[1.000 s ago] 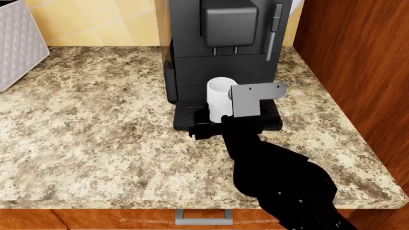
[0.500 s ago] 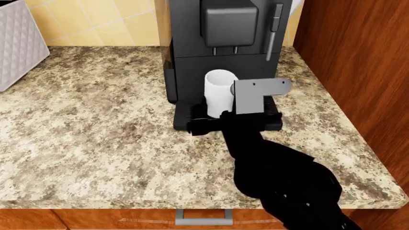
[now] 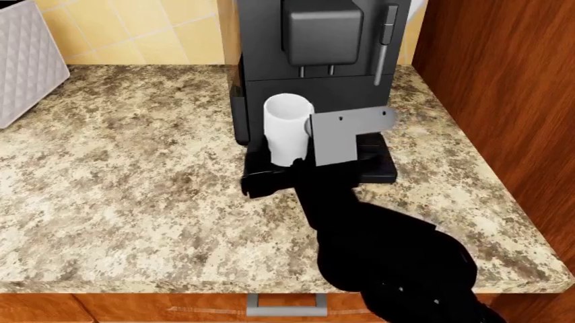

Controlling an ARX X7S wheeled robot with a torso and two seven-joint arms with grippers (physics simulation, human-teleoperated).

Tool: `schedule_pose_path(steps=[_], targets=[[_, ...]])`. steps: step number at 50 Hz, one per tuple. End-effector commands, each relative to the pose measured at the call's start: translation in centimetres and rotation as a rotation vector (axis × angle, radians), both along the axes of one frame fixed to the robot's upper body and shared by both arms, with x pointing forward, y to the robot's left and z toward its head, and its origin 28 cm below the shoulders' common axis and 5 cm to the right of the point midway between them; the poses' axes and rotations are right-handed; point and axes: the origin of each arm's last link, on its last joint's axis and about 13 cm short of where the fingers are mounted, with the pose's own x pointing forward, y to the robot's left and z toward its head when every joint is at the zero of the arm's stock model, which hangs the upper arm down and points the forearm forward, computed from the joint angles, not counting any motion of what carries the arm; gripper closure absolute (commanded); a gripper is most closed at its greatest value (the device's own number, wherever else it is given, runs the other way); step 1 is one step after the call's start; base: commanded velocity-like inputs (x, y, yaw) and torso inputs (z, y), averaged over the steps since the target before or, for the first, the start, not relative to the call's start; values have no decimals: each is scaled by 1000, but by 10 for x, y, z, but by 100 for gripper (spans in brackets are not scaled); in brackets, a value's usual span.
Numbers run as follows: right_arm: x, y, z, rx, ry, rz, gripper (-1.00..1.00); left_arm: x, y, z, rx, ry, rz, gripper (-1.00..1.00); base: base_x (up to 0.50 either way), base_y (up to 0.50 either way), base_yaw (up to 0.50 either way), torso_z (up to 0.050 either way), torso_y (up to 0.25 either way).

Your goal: Pick the mug from under the coffee machine dispenser and place it on the counter.

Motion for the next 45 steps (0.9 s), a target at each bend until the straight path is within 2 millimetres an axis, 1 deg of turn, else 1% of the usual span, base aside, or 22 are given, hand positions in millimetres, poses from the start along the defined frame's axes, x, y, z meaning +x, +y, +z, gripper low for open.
schedule_pose_path(steps=[1,13,22,32,39,45], targets=[[-13,7,10,5,-44,61,100,0,0,0,-2,-2,1,-100,0,0,0,0,0],[-31,20,12,1,-63,156,100,0,0,-1,-4,-3,3,-100,0,0,0,0,0],[-43,27,9,-10,-59,217,100,0,1,0,-5,-4,6,-100,0,0,0,0,0],[-50,34,2,-7,-45,263,100,0,1,0,-5,-3,6,-100,0,0,0,0,1],[-51,37,-6,-12,-27,280,100,-2,1,-1,-7,-5,8,-100,0,0,0,0,0],[-52,38,-8,-16,-20,288,100,-2,1,-1,-8,-4,8,-100,0,0,0,0,0]])
